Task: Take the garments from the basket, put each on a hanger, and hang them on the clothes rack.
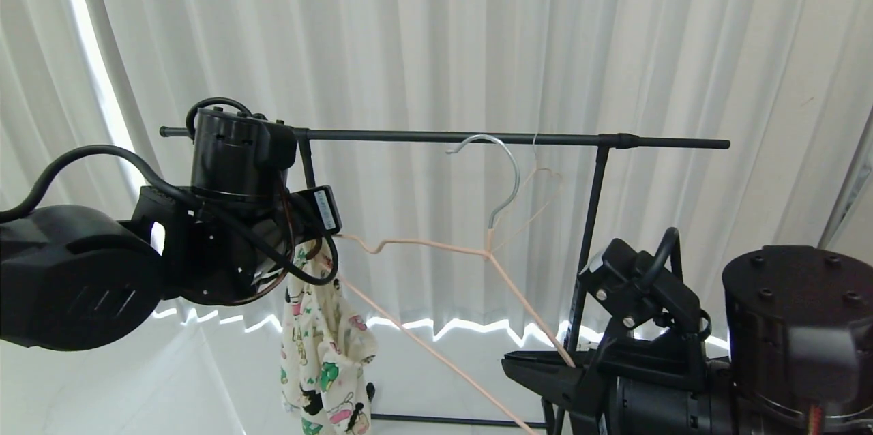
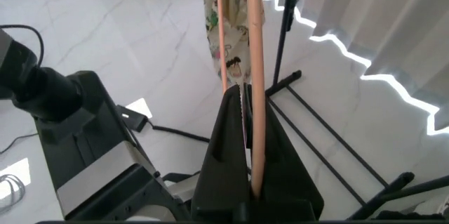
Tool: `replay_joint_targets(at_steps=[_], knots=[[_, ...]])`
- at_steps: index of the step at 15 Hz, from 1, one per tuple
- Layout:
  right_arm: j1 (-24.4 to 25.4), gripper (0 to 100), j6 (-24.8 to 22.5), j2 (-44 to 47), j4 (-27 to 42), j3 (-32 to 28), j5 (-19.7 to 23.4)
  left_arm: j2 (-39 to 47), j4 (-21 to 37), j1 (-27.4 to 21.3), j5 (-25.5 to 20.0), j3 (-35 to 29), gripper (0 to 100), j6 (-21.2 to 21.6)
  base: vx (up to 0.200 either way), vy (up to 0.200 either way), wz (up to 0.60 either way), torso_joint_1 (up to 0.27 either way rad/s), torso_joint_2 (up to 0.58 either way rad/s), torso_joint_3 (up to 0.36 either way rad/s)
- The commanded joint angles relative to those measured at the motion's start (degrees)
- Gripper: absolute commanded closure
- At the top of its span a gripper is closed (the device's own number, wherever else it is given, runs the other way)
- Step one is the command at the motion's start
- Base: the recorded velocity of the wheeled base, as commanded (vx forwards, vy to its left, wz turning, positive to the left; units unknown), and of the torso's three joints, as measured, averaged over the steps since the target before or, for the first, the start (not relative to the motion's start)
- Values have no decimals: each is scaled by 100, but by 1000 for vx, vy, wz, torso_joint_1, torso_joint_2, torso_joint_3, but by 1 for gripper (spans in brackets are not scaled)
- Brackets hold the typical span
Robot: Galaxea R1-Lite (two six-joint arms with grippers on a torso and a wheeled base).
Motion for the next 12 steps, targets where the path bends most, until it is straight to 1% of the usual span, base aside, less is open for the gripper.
replay_joint_targets(at_steps=[1, 2, 4, 5, 6, 7, 8, 10, 11, 12], knots=[[-93, 100, 28, 203, -18, -96, -18, -87, 1, -47, -1, 4, 100, -7, 0, 0, 0, 0, 0, 0], [-137, 100, 28, 239, -115, -140, -18, -105, 1, -73, -1, -4, 100, -7, 0, 0, 0, 0, 0, 0], [-155, 100, 28, 388, -238, -263, -18, -237, 1, -355, -1, 22, 100, -34, 0, 0, 0, 0, 0, 0], [-155, 100, 28, 450, -264, -316, -44, -290, 1, -592, -1, 66, 100, -148, 0, 0, 0, 0, 0, 0], [-155, 100, 28, 485, -282, -342, -62, -307, 1, -715, -1, 84, 100, -183, 0, 0, 0, 0, 0, 0], [-146, 100, 28, 581, -308, -421, -124, -342, 1, -1022, -1, 128, 100, -236, 0, 0, 0, 0, 0, 0], [-146, 100, 28, 608, -308, -456, -124, -342, 1, -1216, -1, 119, 100, -280, 0, 0, 0, 0, 0, 0], [-93, 100, 28, 660, -299, -456, -124, -351, 1, -1550, -1, 101, 100, -289, 0, 0, 0, 0, 0, 0], [-76, 100, 28, 669, -299, -456, -124, -351, 1, -1638, -1, 101, 100, -289, 0, 0, 0, 0, 0, 0], [-49, 100, 28, 757, -308, -456, -141, -351, 19, -2024, -1, 92, 100, -280, 0, 0, 0, 0, 0, 0]])
